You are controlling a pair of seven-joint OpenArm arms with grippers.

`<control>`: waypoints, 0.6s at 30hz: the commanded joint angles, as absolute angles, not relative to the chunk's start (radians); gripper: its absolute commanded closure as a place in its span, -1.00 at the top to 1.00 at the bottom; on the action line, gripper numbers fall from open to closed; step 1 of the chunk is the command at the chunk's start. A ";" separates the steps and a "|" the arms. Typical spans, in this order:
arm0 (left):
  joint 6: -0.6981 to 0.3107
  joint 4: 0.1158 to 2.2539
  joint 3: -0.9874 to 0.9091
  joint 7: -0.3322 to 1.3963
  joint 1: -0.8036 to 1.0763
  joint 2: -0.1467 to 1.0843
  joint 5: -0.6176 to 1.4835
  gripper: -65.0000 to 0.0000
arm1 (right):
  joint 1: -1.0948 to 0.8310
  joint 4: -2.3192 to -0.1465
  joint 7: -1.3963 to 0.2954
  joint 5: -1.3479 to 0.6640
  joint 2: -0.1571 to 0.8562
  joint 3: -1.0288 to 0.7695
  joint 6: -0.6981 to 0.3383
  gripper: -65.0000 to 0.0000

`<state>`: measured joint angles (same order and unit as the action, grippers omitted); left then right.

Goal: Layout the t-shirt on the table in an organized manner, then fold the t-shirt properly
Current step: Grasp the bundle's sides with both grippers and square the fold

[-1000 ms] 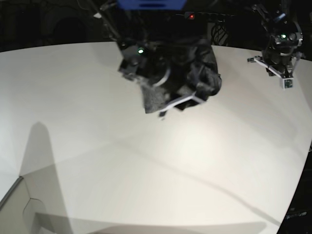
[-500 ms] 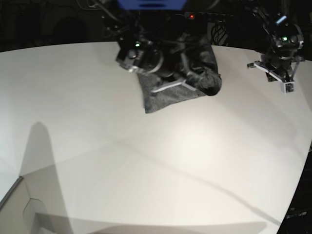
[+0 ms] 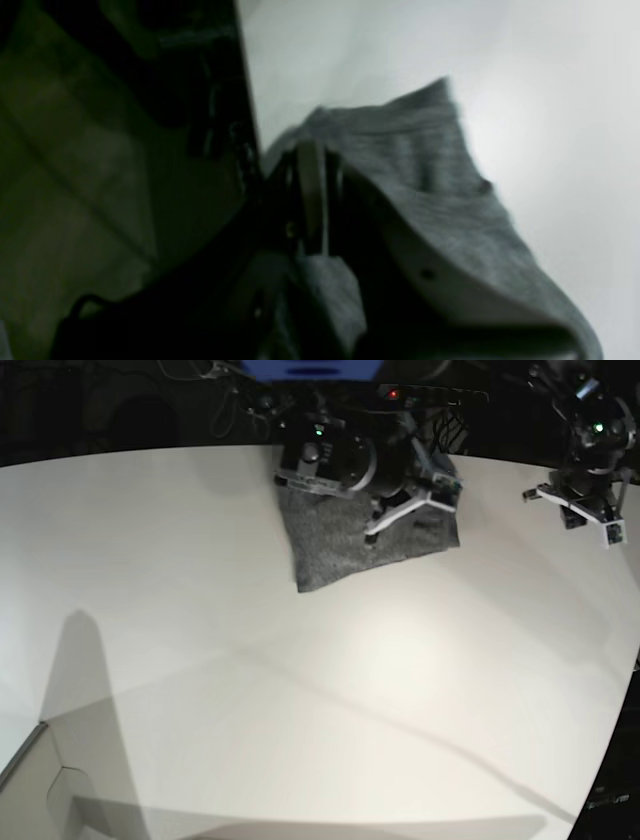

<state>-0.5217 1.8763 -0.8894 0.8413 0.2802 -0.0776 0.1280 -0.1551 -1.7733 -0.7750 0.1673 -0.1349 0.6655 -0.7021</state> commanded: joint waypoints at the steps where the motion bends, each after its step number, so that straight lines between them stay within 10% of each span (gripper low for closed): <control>1: -0.521 1.903 -0.892 0.860 0.295 -0.070 0.166 -0.78 | -0.142 -1.821 -0.753 0.156 -0.128 0.641 -0.698 -1.00; 18: -0.519 1.914 -0.865 1.122 0.426 -0.101 0.766 0.67 | -0.216 -2.003 -0.748 0.154 0.015 0.225 -0.698 -0.65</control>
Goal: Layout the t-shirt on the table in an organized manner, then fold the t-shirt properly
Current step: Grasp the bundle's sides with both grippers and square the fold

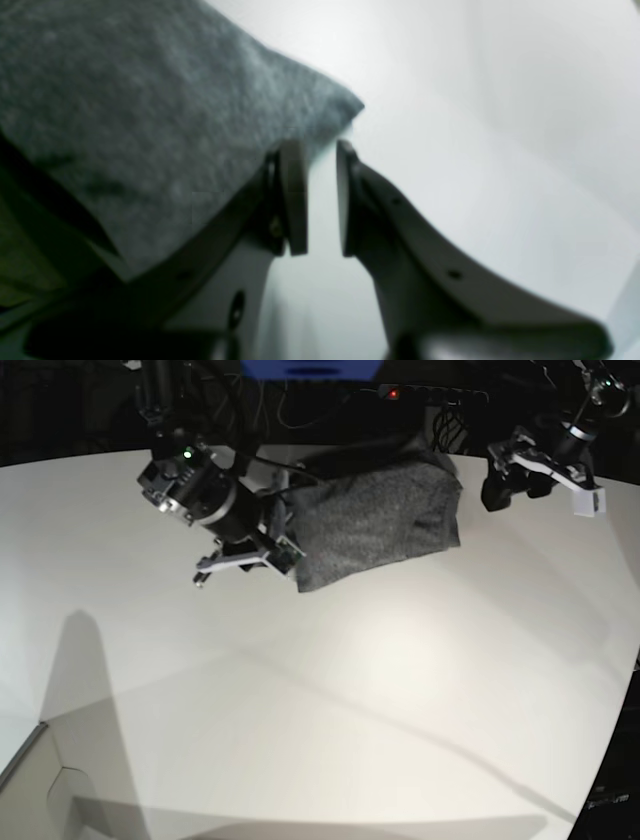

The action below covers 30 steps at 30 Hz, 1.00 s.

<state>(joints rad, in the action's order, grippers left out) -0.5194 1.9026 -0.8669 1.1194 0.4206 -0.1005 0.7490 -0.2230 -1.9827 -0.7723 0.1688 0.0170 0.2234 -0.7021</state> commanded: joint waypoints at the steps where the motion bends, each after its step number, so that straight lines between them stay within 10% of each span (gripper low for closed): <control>1: -0.519 1.885 -0.849 1.121 0.423 -0.099 0.765 0.68 | -0.217 -2.003 -0.748 0.154 0.015 0.220 -0.698 -0.65; 25: -0.518 1.511 -0.610 1.119 0.302 -0.081 0.765 0.67 | -0.300 -2.038 -0.748 0.154 0.008 0.217 -0.698 -0.64; 30: -0.518 1.425 -0.610 1.119 0.266 -0.077 0.765 0.17 | -0.323 -2.038 -0.745 0.154 0.005 0.219 -0.698 -0.65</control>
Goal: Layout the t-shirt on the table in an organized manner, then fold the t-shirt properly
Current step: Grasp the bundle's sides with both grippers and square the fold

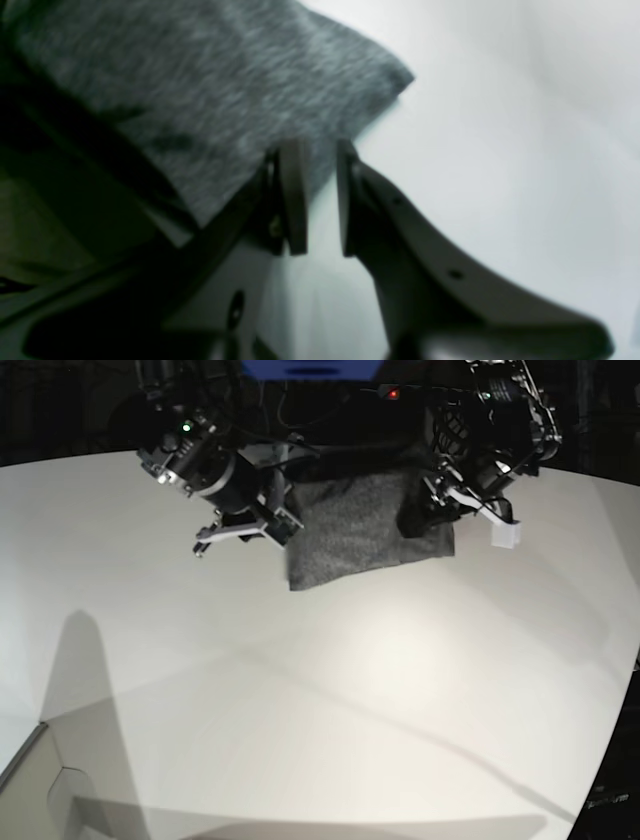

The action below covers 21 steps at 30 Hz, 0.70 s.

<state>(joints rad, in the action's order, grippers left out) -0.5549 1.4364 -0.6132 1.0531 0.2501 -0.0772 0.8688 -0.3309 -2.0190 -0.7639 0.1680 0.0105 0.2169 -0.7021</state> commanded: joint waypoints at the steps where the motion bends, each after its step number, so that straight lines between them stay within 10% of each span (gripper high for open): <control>1: -0.518 1.419 -0.610 1.119 0.265 -0.077 0.765 0.03 | -0.325 -2.038 -0.745 0.154 0.005 0.220 -0.698 -0.65; 9: -0.518 1.362 -0.506 1.113 0.231 -0.054 0.765 -0.96 | -0.344 -2.038 -0.745 0.154 -0.008 0.231 -0.698 -0.65; 21: -0.518 1.363 -0.352 0.974 0.231 -0.013 0.766 -0.99 | -0.367 -2.029 -0.745 0.154 0.012 0.262 -0.698 -0.65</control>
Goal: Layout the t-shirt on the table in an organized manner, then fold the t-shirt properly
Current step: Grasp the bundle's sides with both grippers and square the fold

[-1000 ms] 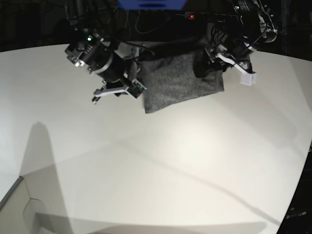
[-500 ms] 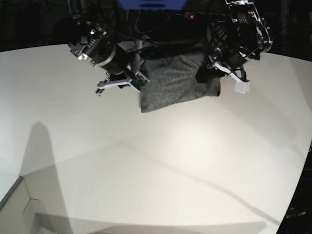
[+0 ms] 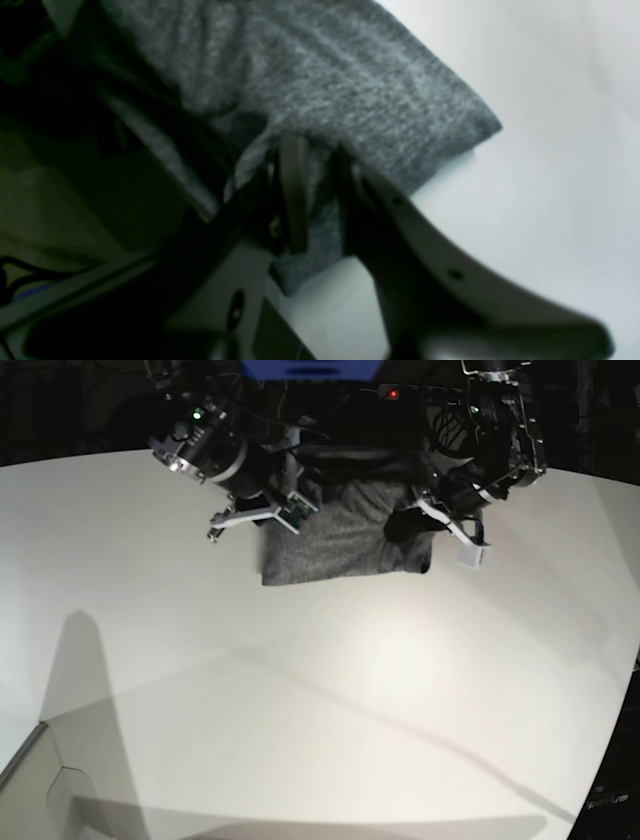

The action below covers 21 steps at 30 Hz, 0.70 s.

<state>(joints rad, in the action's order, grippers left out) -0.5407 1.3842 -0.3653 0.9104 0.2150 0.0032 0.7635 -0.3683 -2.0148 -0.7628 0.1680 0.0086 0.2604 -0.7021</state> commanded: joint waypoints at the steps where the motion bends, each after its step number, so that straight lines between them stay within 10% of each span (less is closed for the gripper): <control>1: -0.516 1.363 -0.352 0.974 0.228 -0.013 0.766 -0.99 | -0.369 -2.028 -0.745 0.153 0.027 0.260 -0.698 -0.65; 21: -0.516 1.362 -0.352 0.974 0.183 0.035 0.766 -1.00 | -0.401 -1.750 -0.559 0.154 0.071 0.260 -0.698 -0.65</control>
<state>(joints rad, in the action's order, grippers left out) -0.5392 1.3685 -0.3561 0.9459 0.1818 0.0319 0.7788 -0.3962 -1.7439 -0.5346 0.1345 0.0666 0.2604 -0.6991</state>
